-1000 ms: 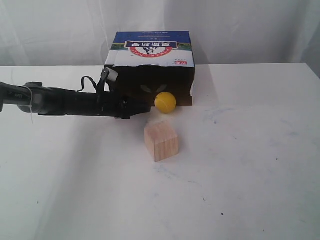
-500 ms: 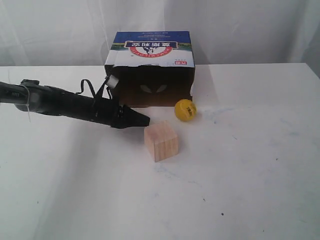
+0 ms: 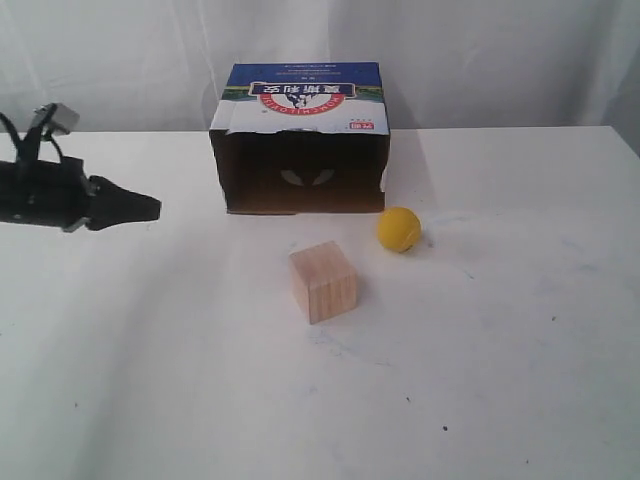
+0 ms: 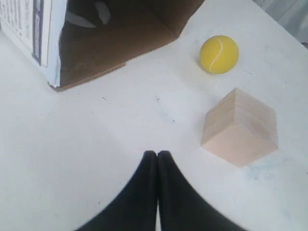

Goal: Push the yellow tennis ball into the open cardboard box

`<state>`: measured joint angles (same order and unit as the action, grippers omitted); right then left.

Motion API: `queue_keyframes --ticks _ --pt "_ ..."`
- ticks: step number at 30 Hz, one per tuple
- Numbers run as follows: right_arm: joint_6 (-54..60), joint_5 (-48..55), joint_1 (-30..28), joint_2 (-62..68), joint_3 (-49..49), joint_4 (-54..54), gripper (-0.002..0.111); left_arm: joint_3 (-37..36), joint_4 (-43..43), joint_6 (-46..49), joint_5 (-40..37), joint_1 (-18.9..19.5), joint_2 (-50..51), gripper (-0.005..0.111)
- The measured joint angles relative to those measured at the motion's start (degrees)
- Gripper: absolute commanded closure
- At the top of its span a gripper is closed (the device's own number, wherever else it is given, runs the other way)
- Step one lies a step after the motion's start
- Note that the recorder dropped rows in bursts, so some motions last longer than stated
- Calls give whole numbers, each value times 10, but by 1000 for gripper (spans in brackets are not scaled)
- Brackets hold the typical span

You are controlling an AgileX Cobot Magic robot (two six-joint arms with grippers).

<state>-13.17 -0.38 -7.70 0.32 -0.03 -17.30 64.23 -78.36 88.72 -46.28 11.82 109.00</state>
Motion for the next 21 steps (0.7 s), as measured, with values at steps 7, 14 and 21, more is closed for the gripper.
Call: queue_keyframes --ticks 7,14,21 --pt "-102 -181 7 315 -93 159 108 -123 21 0 54 21 -119 107" --pt "0 263 30 911 -585 304 108 -249 32 -97 369 21 -319 107" --pt "527 338 74 1026 -666 -162 108 -321 32 -103 358 21 -628 107"
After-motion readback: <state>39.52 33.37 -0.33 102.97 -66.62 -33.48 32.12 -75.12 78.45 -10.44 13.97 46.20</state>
